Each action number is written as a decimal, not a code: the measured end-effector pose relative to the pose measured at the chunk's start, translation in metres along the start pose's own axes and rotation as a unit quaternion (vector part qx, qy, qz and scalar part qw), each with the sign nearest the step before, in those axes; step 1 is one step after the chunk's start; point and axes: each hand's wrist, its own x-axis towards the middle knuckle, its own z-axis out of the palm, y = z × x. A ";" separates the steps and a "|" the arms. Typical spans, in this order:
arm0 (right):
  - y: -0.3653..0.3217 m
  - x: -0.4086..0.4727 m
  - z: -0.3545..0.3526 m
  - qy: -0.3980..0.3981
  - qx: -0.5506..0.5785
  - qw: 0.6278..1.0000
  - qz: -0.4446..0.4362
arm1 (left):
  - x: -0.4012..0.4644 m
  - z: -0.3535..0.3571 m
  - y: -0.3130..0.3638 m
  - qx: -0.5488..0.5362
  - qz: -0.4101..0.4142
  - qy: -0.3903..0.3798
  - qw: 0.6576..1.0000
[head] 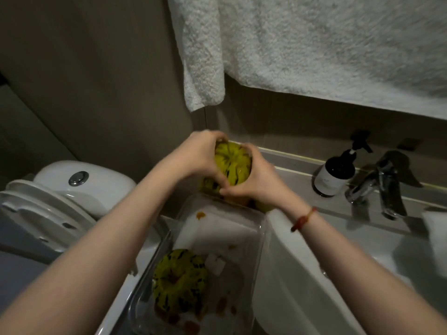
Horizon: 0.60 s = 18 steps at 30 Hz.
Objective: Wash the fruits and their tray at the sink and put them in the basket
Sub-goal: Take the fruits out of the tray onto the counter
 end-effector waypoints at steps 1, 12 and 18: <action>0.002 0.018 -0.008 0.006 -0.026 1.000 0.015 | 0.020 -0.004 0.003 -0.002 0.003 -0.002 1.000; 0.079 0.088 0.011 -0.073 -0.078 0.986 0.126 | 0.110 0.077 -0.026 -0.091 -0.067 -0.117 0.987; 0.083 0.097 0.008 -0.139 -0.047 0.977 0.152 | 0.111 0.083 -0.031 -0.114 -0.097 -0.163 0.975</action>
